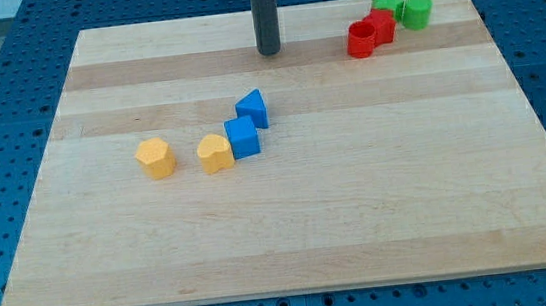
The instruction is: Move the blue triangle a little bit left
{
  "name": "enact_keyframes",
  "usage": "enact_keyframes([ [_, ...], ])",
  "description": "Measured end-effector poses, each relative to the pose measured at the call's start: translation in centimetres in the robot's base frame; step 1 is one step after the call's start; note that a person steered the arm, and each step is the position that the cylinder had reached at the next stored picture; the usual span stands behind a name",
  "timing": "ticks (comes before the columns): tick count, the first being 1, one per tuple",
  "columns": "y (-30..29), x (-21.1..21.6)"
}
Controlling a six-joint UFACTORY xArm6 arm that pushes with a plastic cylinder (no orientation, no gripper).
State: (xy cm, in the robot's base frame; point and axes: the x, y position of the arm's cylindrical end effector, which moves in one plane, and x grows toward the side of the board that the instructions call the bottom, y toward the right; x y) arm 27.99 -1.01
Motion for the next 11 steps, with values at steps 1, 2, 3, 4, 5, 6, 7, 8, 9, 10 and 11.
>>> enact_keyframes([
  [1, 0.0, 0.1],
  [2, 0.0, 1.8],
  [3, 0.0, 1.8],
  [4, 0.0, 1.8],
  [5, 0.5, 3.2],
  [6, 7.5, 5.2],
  [7, 11.5, 7.9],
  [8, 8.2, 12.2],
  [9, 2.4, 13.2],
  [10, -2.2, 13.2],
  [11, -6.8, 13.3],
])
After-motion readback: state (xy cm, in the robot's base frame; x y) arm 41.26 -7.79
